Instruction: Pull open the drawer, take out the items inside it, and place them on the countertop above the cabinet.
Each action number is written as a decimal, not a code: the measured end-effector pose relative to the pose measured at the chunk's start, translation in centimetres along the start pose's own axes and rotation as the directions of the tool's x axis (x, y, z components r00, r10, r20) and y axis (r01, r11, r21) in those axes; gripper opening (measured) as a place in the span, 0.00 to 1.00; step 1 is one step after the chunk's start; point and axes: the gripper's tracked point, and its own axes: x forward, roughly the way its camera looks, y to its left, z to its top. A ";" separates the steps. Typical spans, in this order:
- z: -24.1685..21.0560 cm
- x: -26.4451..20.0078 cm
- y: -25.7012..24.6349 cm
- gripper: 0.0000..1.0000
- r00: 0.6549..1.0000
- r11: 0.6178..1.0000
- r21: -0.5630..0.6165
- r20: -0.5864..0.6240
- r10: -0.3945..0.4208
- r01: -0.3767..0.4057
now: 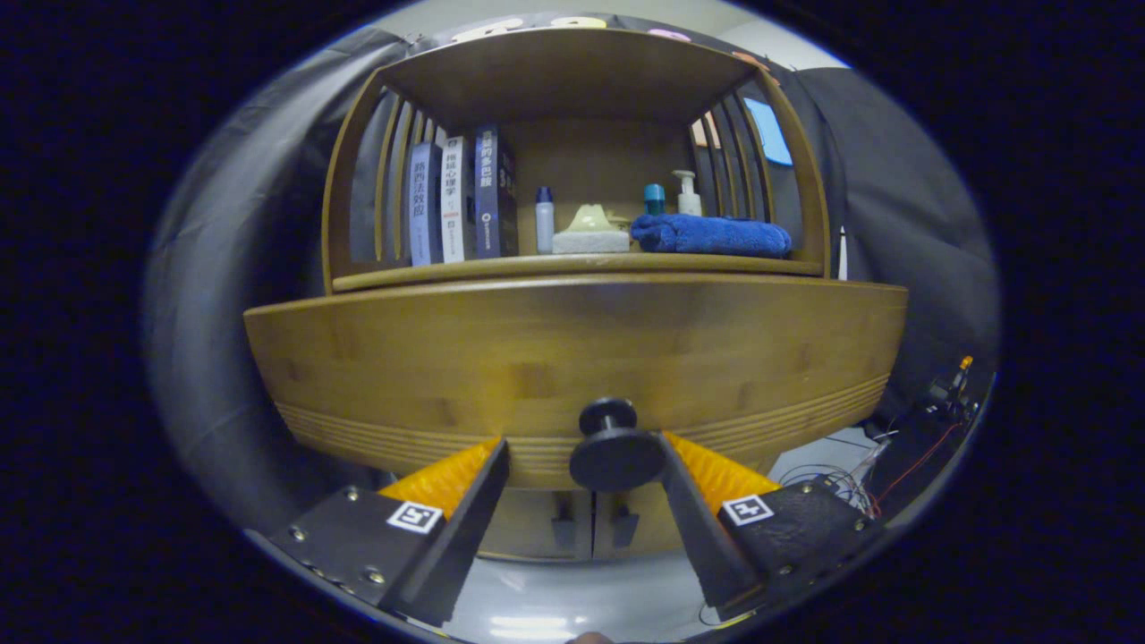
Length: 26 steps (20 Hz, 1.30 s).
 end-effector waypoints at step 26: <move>1.1 6.9 1.6 0.98 1.000 0.997 0.073 -0.014 0.018 -0.017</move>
